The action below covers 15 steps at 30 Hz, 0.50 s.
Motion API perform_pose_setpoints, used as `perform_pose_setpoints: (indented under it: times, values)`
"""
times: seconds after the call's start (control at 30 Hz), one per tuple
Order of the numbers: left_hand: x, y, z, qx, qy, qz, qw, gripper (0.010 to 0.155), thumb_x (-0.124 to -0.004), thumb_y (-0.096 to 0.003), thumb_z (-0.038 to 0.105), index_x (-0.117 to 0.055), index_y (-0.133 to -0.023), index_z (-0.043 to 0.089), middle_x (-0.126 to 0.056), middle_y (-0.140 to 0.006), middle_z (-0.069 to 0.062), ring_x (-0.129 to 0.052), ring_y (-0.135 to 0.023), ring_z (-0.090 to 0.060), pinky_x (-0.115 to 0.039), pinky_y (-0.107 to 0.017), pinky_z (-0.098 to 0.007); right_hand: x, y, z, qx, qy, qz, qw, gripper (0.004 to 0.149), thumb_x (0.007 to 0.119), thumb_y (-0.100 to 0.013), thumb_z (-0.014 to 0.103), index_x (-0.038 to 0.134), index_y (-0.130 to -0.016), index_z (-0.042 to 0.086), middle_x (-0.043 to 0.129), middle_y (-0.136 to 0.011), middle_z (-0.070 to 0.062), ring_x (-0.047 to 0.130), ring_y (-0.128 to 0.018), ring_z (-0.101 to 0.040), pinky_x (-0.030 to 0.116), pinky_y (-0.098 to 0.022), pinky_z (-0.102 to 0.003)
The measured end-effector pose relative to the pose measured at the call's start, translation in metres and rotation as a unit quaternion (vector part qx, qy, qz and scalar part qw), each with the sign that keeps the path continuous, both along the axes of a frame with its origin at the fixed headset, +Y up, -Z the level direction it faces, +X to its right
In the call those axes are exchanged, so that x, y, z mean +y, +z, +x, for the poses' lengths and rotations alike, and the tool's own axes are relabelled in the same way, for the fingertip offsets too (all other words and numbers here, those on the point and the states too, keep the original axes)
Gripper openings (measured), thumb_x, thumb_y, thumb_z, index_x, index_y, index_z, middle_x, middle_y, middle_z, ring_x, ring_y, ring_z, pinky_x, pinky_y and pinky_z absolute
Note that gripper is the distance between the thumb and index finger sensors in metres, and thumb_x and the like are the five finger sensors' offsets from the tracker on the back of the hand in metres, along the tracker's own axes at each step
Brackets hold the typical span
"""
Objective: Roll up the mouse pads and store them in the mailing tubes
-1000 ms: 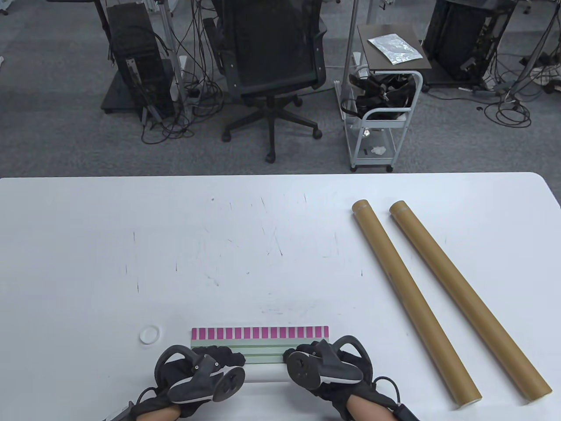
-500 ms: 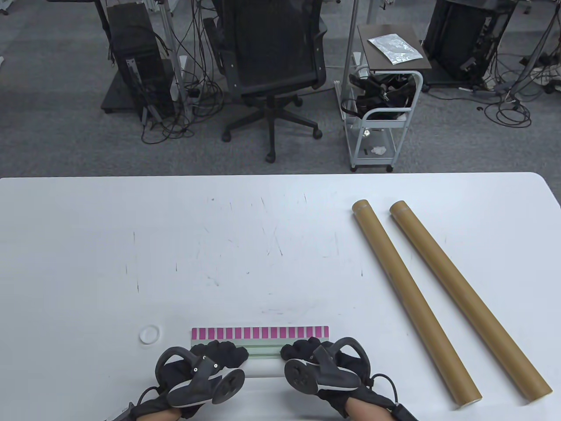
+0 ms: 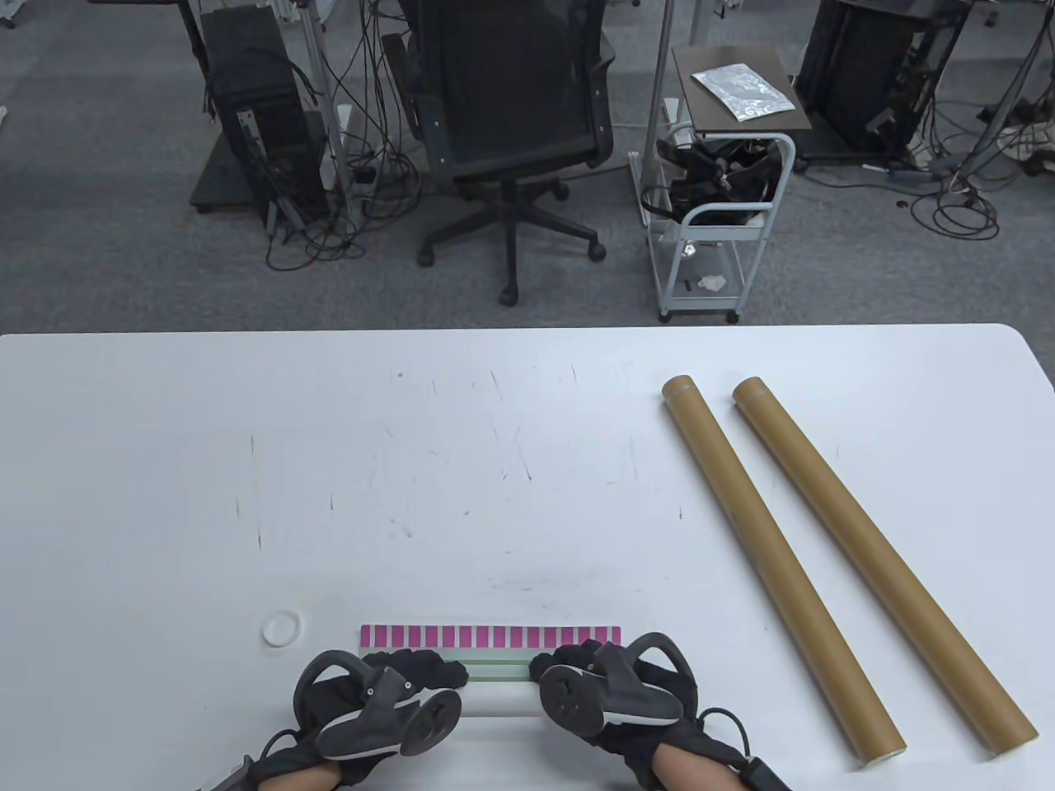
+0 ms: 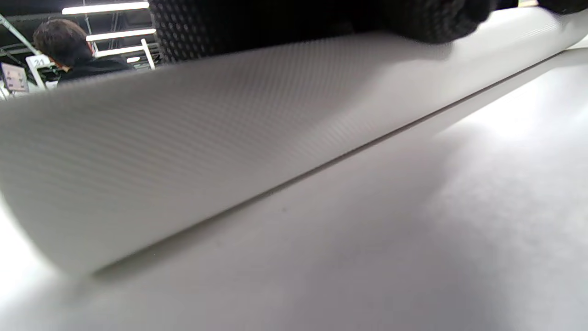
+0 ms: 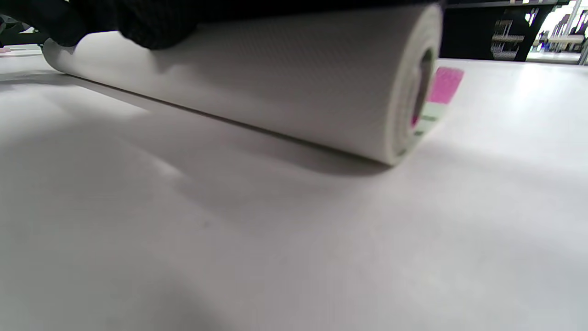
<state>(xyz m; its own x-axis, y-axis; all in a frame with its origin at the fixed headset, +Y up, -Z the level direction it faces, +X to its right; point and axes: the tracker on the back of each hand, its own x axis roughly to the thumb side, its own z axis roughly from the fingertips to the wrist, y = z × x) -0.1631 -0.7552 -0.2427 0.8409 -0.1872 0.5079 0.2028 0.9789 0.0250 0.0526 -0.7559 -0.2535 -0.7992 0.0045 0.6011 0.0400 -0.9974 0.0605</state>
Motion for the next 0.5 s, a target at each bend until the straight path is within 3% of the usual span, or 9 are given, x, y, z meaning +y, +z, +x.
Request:
perform_pose_setpoints:
  times: [0.1, 0.2, 0.3, 0.4, 0.5]
  values:
    - [-0.002, -0.003, -0.001, 0.009, 0.001, -0.007, 1.000, 0.049, -0.065, -0.0408, 0.045, -0.072, -0.089, 0.040, -0.090, -0.084, 0.012, -0.098, -0.073, -0.012, -0.086, -0.053, -0.025, 0.003, 0.000, -0.001, -0.002, 0.007, 0.033, 0.999, 0.049, 0.071, -0.045, 0.039, 0.073, -0.092, 0.023, 0.080, -0.087, -0.003, 0.083, -0.072, -0.026, 0.073, -0.060, -0.044]
    - [0.000, -0.002, -0.001, 0.007, 0.009, -0.011, 1.000, 0.050, -0.066, -0.0416, 0.045, -0.071, -0.091, 0.040, -0.076, -0.099, 0.008, -0.086, -0.091, -0.017, -0.081, -0.064, -0.033, 0.001, 0.001, -0.003, -0.007, 0.007, 0.028, 1.000, 0.048, 0.070, -0.046, 0.037, 0.074, -0.092, 0.022, 0.082, -0.085, -0.005, 0.086, -0.069, -0.026, 0.075, -0.058, -0.043]
    - [0.008, 0.001, 0.002, -0.003, 0.001, 0.032, 0.999, 0.046, -0.072, -0.0397, 0.047, -0.076, -0.086, 0.041, -0.085, -0.090, 0.011, -0.094, -0.081, -0.014, -0.084, -0.061, -0.031, 0.000, -0.003, -0.002, -0.019, -0.001, 0.021, 1.000, 0.047, 0.068, -0.046, 0.035, 0.075, -0.091, 0.022, 0.083, -0.085, -0.005, 0.087, -0.068, -0.025, 0.076, -0.057, -0.043]
    - [0.002, -0.001, 0.001, 0.009, -0.009, 0.021, 1.000, 0.048, -0.072, -0.0394, 0.047, -0.074, -0.087, 0.039, -0.089, -0.086, 0.010, -0.098, -0.075, -0.012, -0.086, -0.057, -0.029, -0.001, -0.004, -0.001, -0.025, -0.005, 0.018, 1.000, 0.048, 0.066, -0.048, 0.035, 0.075, -0.093, 0.021, 0.083, -0.086, -0.006, 0.087, -0.069, -0.027, 0.076, -0.057, -0.043]
    - [0.000, -0.005, -0.002, 0.022, 0.012, -0.012, 1.000, 0.048, -0.070, -0.0408, 0.046, -0.074, -0.088, 0.037, -0.088, -0.087, 0.009, -0.096, -0.077, -0.015, -0.085, -0.058, -0.031, -0.003, -0.003, 0.000, -0.017, 0.012, 0.008, 1.000, 0.058, 0.069, -0.045, 0.045, 0.071, -0.097, 0.019, 0.081, -0.090, -0.008, 0.086, -0.072, -0.028, 0.075, -0.058, -0.044]
